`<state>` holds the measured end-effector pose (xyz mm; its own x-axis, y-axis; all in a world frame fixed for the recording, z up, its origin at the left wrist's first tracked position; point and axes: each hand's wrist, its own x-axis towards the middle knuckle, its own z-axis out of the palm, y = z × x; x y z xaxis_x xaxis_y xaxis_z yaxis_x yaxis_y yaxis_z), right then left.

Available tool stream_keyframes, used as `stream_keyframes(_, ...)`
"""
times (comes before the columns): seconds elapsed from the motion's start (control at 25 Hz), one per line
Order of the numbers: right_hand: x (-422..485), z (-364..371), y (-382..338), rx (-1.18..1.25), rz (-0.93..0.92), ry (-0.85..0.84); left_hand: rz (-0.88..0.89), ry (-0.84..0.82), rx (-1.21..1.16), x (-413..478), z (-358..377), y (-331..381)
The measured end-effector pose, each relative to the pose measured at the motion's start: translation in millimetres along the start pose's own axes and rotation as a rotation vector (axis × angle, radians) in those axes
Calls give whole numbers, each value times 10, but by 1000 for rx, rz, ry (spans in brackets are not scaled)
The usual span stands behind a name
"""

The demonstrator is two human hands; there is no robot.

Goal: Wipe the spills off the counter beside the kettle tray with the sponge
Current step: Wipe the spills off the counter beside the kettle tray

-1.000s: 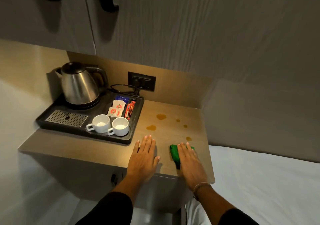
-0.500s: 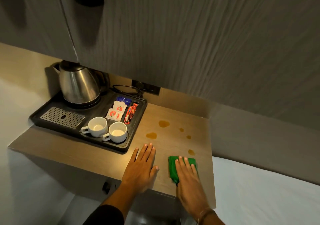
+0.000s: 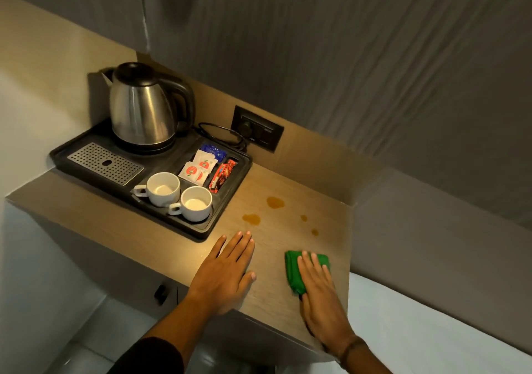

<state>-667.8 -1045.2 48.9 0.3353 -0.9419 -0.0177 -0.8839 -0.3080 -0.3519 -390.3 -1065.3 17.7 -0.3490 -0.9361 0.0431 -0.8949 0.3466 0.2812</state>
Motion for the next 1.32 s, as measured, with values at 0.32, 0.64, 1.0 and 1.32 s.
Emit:
stream_keyframes(0.32,1010,-185,136,14,130,52,4,13,-38,-1,-5,21)
stream_keyframes(0.64,1454,-335,344,-2,146,85,-8,10,-31,-2,-34,45)
stream_keyframes(1.0,1366,-258,406,6,-165,-12,-1,35,-49,9,-42,28)
stream_keyframes(1.32,1734,-69,-92,-16,-293,-93,4,30,-44,7,-42,29)
